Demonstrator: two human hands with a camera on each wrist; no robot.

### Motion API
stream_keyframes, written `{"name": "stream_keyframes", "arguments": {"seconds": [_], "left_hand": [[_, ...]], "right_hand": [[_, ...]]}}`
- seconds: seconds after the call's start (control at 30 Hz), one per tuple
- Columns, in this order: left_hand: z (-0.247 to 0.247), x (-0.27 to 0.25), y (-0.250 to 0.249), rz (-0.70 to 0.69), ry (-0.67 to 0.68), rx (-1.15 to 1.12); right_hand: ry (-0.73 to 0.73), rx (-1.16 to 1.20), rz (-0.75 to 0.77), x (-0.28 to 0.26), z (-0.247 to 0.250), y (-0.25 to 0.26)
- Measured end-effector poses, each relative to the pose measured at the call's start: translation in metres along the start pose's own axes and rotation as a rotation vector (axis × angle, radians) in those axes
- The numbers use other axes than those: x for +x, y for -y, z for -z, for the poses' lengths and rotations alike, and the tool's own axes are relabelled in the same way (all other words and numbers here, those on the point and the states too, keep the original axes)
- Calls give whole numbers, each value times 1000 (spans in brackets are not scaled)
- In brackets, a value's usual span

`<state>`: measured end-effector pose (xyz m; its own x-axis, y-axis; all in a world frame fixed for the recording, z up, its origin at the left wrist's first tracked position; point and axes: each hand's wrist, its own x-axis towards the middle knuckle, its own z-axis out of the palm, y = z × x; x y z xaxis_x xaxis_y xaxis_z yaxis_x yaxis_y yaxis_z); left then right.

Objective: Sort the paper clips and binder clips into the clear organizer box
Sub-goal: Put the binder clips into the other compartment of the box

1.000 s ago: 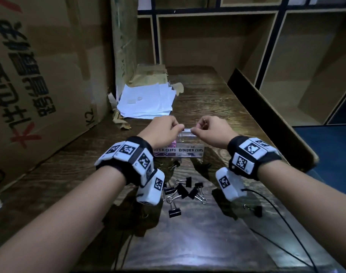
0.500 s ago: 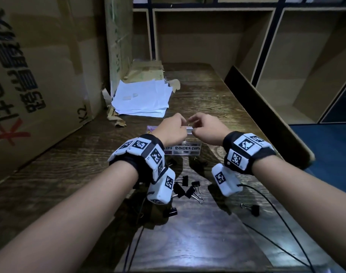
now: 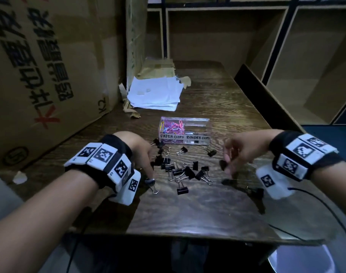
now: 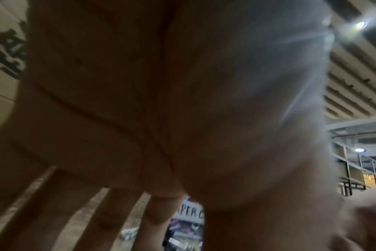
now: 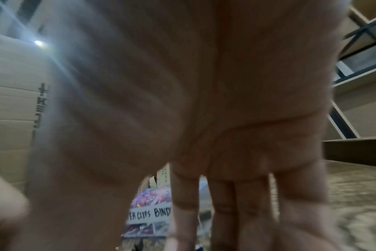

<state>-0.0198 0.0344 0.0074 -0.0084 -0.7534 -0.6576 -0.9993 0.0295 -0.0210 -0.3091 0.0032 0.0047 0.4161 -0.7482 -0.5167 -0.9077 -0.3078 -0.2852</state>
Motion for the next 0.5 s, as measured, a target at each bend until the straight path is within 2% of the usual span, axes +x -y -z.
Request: {"name": "stream_keyframes", "arguments": {"seconds": [0.07, 0.17, 0.3, 0.5], "left_hand": [[-14, -3, 3, 10, 7, 44], [-30, -5, 0, -22, -105, 23], [-37, -7, -6, -84, -278, -1], [-43, 1, 3, -139, -356, -65]], "right_hand": [[138, -77, -77, -14, -5, -2], [224, -179, -186, -28, -16, -1], [131, -92, -230, -37, -35, -1], [-18, 5, -182, -42, -42, -4]]}}
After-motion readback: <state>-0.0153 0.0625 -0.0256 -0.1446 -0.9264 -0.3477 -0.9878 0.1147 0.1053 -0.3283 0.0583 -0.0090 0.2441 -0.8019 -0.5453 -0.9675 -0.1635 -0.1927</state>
